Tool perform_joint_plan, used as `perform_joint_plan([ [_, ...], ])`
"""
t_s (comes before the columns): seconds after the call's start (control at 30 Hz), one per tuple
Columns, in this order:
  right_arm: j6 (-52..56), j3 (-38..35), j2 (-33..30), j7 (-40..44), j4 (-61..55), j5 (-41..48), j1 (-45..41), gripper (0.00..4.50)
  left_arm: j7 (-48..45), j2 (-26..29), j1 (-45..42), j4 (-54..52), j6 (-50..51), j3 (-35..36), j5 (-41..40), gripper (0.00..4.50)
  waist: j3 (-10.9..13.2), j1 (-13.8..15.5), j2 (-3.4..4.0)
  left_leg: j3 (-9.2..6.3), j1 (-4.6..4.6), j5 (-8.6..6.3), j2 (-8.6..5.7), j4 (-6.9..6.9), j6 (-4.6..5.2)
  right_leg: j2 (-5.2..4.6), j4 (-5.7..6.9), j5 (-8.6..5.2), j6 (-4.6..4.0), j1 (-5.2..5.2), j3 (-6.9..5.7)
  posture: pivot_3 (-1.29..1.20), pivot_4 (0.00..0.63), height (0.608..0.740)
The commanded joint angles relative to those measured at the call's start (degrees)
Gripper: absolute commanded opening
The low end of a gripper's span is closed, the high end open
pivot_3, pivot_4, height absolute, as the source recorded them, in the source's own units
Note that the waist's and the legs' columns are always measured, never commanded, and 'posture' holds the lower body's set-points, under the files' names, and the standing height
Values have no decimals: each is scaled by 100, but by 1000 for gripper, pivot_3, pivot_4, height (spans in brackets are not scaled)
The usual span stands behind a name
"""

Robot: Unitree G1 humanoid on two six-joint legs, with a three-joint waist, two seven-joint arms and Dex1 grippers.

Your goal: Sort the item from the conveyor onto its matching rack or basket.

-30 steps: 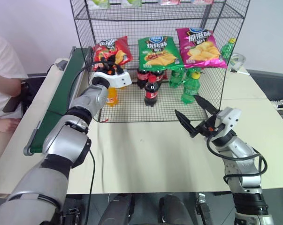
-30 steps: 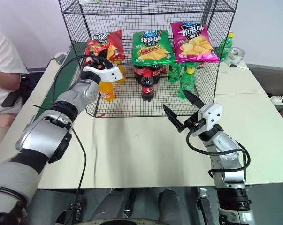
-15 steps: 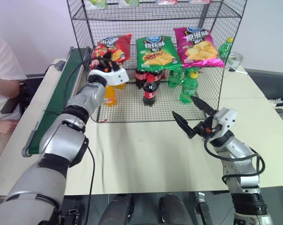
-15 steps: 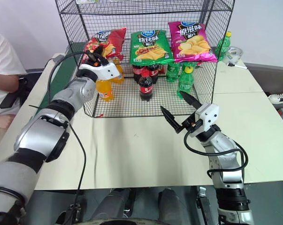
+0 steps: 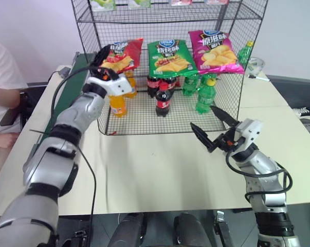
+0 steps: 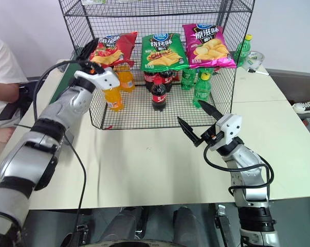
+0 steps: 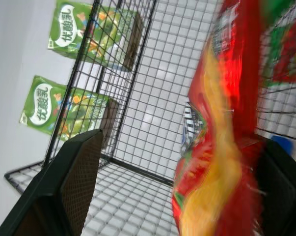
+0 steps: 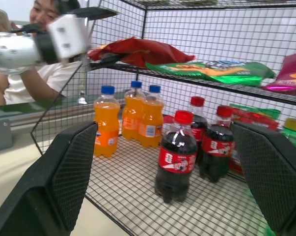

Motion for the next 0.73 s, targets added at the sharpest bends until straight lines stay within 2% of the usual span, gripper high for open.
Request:
perform_joint_plan([
  [0.03, -102, -117, -94, 103, -114, 105, -19, 4500, -1051, 168, 913, -1898, 491, 562, -837, 4187, 0, 7, 0, -1, -1, 0, 1, 0, 0, 0, 0, 0, 0, 0, 0, 0, 150, 740],
  [0.1, -73, -188, -184, 201, -99, 158, -5, 4500, -1992, 278, 1855, -3103, 831, 1062, -2088, 4187, 0, -6, 1, -3, -6, 0, 2, 2, 0, 0, 1, 0, -2, -4, 3, 0, 150, 740],
  [0.17, -42, -260, -312, 354, -90, 241, 29, 4500, -2576, 422, 2589, -3933, 1086, 1521, -2818, 4187, 0, -15, 2, -2, -10, 0, 4, 2, 0, -10, -2, 0, -3, -8, 10, 0, 150, 740],
  [0.3, 53, -446, -679, 803, -15, 487, 147, 4500, -3844, 480, 3986, -5037, 2129, 2501, -5131, 4187, -6, -6, 13, -4, -8, -1, 10, 1, 1, -10, -5, 0, -5, -5, 10, 0, 150, 740],
  [0.4, 82, -607, -947, 1100, 138, 615, 236, 4500, -4407, 488, 4788, -5483, 2892, 3194, -6331, 4187, -8, 25, 18, -6, 5, -5, 10, 3, 6, -12, -14, 0, -6, 16, 9, 0, 150, 740],
  [0.53, 89, -857, -1306, 1527, 298, 737, 430, 4500, -4905, 697, 5245, -5475, 3454, 4021, -7078, 4187, -8, 99, 17, -16, 19, -8, 9, 8, 10, -9, -27, -1, -7, 20, -1, 0, 150, 740],
  [0.73, 51, -1184, -1625, 1872, 470, 826, 652, 4500, -5756, 1139, 5549, -4557, 3059, 4368, -6610, 4187, -10, 137, 23, -6, 34, -11, 9, 3, 14, -17, -34, -1, -9, 31, 0, 0, 150, 740],
])
